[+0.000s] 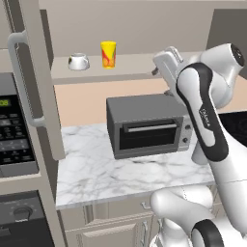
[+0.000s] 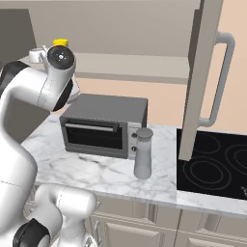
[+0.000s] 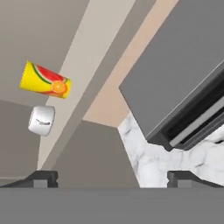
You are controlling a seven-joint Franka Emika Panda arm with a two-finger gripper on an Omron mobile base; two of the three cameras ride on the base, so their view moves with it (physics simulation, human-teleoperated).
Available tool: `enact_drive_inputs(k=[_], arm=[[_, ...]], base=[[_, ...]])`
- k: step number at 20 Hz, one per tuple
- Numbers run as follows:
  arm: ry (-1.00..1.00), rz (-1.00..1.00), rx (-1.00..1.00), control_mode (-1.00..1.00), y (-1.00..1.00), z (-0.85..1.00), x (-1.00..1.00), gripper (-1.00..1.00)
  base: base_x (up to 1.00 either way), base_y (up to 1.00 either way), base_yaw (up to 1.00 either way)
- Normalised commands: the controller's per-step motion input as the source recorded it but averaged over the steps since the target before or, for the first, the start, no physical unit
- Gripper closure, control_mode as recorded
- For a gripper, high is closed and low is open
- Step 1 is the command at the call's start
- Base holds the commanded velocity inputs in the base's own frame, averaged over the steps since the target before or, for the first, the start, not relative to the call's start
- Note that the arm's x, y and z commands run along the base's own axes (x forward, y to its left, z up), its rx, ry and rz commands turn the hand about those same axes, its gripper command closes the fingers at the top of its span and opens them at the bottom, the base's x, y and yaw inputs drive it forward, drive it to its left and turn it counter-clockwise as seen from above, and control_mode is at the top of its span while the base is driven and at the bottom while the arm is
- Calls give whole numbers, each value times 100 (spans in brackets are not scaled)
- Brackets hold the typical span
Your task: There is a tray on the dining counter. Grab the cup, mug, and pitcher and place them on the tray. The pitcher may be placed next to the tray if it cannot fit the tray.
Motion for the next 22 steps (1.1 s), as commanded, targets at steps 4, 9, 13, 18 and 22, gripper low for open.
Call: enact_drive_inputs(k=[4, 9, 13, 18, 22], arm=[[0, -3, 15, -100, 14, 45, 0, -100], [0, 0, 10, -100, 16, 25, 22, -100], [-6, -1, 14, -100, 7, 4, 26, -100], [-8, -2, 15, -100, 6, 2, 28, -100], [0, 0, 1, -100, 18, 20, 41, -100]], base=[[0, 0, 0], [0, 0, 0], [0, 0, 0], [0, 0, 0], [0, 0, 0]])
